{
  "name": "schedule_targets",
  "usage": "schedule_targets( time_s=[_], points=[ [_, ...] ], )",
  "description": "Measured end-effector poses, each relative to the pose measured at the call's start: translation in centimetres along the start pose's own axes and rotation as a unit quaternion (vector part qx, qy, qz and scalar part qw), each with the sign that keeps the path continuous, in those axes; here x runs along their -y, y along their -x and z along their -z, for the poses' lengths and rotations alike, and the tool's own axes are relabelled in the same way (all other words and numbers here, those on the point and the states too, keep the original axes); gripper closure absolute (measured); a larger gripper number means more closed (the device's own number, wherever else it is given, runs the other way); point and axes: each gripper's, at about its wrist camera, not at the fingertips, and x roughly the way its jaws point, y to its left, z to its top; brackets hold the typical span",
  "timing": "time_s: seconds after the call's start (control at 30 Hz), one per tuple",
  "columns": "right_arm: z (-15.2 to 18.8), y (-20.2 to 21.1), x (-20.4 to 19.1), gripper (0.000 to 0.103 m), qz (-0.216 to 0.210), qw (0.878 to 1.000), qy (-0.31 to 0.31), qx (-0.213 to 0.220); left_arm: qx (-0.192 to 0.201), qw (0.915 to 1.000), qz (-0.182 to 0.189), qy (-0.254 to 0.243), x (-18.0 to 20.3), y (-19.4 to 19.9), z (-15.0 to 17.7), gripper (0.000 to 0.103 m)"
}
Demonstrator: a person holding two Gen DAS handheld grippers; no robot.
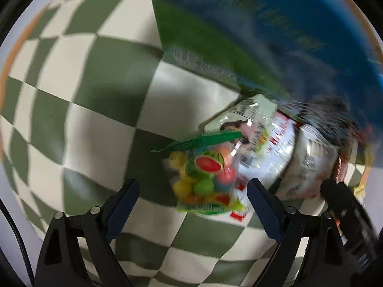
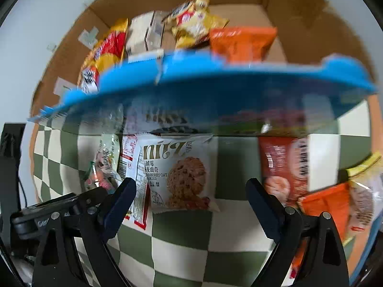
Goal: Organize snacks
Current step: 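Grasp the watermelon candy bag with the left tool while the right tool grasps the nutz cookie packet, then carry both packets into the box and open both tools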
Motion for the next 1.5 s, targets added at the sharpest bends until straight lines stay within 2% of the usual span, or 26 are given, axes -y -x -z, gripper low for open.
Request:
schedule_targets(
  time_s=[0.03,0.1,0.13,0.23,0.27,0.3,0.37,0.47,0.63,0.73,0.9,0.97,1.1,1.23,1.4,1.5],
  points=[
    [0.0,-0.6,-0.2,0.009,0.003,1.000,0.002,-0.003,-0.001,1.0000,0.002,0.002,0.0,-0.4,-0.1,0.038],
    [0.1,-1.9,-0.6,0.012,0.014,1.000,0.002,-0.012,-0.004,1.0000,0.006,-0.004,0.1,-1.0,0.1,0.049],
    [0.2,-2.4,-0.7,0.014,0.017,1.000,0.000,-0.015,-0.001,0.9999,0.001,-0.012,0.2,-1.0,0.3,0.050],
    [0.5,-3.5,-0.9,0.029,0.024,1.000,-0.007,-0.017,0.020,0.9980,-0.032,-0.052,0.4,-0.7,1.2,0.050],
    [0.6,-3.5,-1.0,0.041,0.026,1.000,-0.008,-0.015,0.024,0.9968,-0.043,-0.062,0.4,-0.7,1.6,0.050],
    [0.8,-3.6,-1.2,0.045,0.029,0.999,-0.007,-0.016,0.027,0.9954,-0.054,-0.075,0.2,-0.7,2.1,0.050],
    [1.5,-3.4,-1.4,0.047,0.032,0.999,-0.005,-0.020,0.028,0.9922,-0.072,-0.098,0.1,-0.9,3.2,0.050],
    [3.7,-3.2,-1.2,0.048,0.026,0.998,-0.011,-0.050,0.022,0.9888,-0.083,-0.122,-0.3,-1.5,5.2,0.050],
    [8.5,-3.2,-0.5,0.048,0.022,0.994,-0.020,-0.104,0.000,0.9862,-0.076,-0.147,-0.6,-3.1,8.4,0.050],
    [10.2,-3.8,-0.3,0.048,0.021,0.992,-0.026,-0.124,-0.023,0.9897,-0.058,-0.129,-1.3,-4.7,8.9,0.049],
    [10.7,-5.1,0.0,0.045,0.026,0.991,-0.044,-0.125,-0.016,0.9942,-0.031,-0.101,-2.1,-4.6,9.0,0.048],
    [10.9,-5.2,0.0,0.045,0.030,0.992,-0.042,-0.117,-0.009,0.9942,-0.034,-0.101,-2.4,-4.3,9.1,0.054],
    [10.7,-4.8,-1.0,0.048,0.032,0.993,-0.037,-0.107,0.011,0.9924,-0.043,-0.115,-2.2,-2.5,9.5,0.056],
    [10.5,-2.7,-0.9,0.049,0.012,0.994,-0.041,-0.099,0.029,0.9899,-0.027,-0.136,-0.3,0.5,10.2,0.056],
    [8.7,3.7,-0.4,0.049,-0.034,0.997,-0.042,-0.057,0.075,0.9834,0.023,-0.164,2.5,7.9,9.8,0.056],
    [6.4,8.5,0.1,0.049,-0.055,0.997,-0.042,-0.017,0.097,0.9774,0.054,-0.180,4.9,12.7,8.0,0.056]
  ],
)
